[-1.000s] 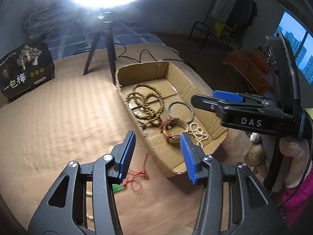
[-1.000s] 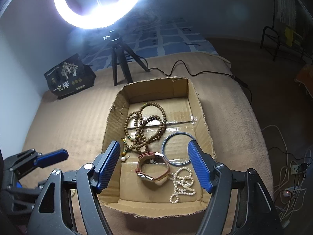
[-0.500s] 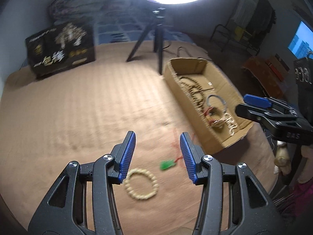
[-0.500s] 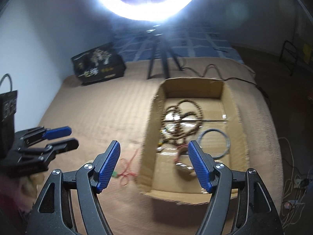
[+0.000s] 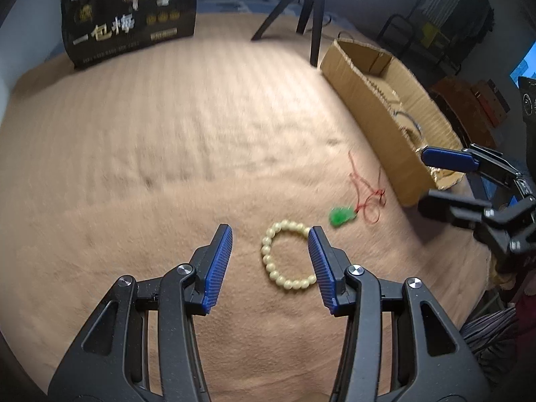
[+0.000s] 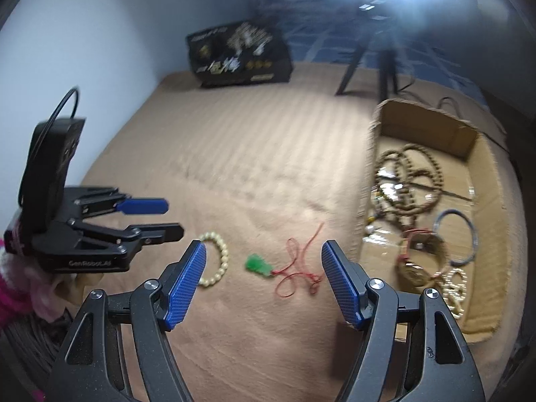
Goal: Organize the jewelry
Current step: 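Move left tool to the cream bracelet while right tool approaches the green pendant, then close left gripper on the cream bracelet while right gripper grips the green pendant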
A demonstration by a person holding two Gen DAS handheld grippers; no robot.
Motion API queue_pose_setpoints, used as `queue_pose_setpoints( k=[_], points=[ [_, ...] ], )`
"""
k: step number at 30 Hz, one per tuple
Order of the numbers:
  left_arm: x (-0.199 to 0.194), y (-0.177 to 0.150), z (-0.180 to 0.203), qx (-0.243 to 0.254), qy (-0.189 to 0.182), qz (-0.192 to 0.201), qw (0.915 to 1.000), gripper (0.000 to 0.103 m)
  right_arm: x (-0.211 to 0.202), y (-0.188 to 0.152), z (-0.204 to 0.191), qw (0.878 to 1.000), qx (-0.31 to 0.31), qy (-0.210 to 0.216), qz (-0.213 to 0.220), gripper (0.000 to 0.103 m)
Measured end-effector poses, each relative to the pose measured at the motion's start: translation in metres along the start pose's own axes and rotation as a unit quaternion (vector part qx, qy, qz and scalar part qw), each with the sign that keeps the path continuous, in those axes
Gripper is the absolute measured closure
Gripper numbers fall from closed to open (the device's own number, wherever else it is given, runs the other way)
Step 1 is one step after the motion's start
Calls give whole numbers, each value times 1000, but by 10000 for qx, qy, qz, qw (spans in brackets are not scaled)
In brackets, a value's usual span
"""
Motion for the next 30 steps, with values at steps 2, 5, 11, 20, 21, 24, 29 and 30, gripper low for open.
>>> queue_pose_setpoints(
  k=[2, 5, 11, 20, 21, 24, 29, 30],
  points=[
    [5, -1, -3, -14, 16, -82, 10000, 55, 8, -2, -6, 9998, -148, 57, -105, 32],
    [13, 1, -9, -104, 0, -181, 9998, 55, 18, -3, -13, 9991, -375, 31, -214, 34],
    [28, -2, -13, -168, 4, -394, 9991, 66, 40, -8, -22, 9947, -809, -102, -628, 57],
    [45, -4, -4, -30, 83, -524, 9986, 77, 59, -14, -25, 9892, -1110, -360, -887, 66],
    [46, -4, -3, -42, 82, -524, 9986, 77, 60, -14, -25, 9891, -1117, -378, -881, 66],
    [50, -4, -3, -20, 101, -526, 9986, 77, 65, -13, -26, 9886, -1138, -386, -902, 66],
    [55, -6, 0, 144, 258, -437, 9986, 84, 74, -13, -26, 9871, -1184, -418, -995, 66],
    [56, -6, 1, 185, 300, -417, 9985, 86, 76, -14, -26, 9869, -1183, -426, -1015, 67]
  ],
)
Point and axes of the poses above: each gripper's, at about its wrist camera, not at the fingertips, and x roughly the way its jaws point, z to its right, y to its top, the point moved 1 cm from there along x, roughly the way its jaws point, and after that the axes turned 10 degrees about -x, right-handed, at the moved point
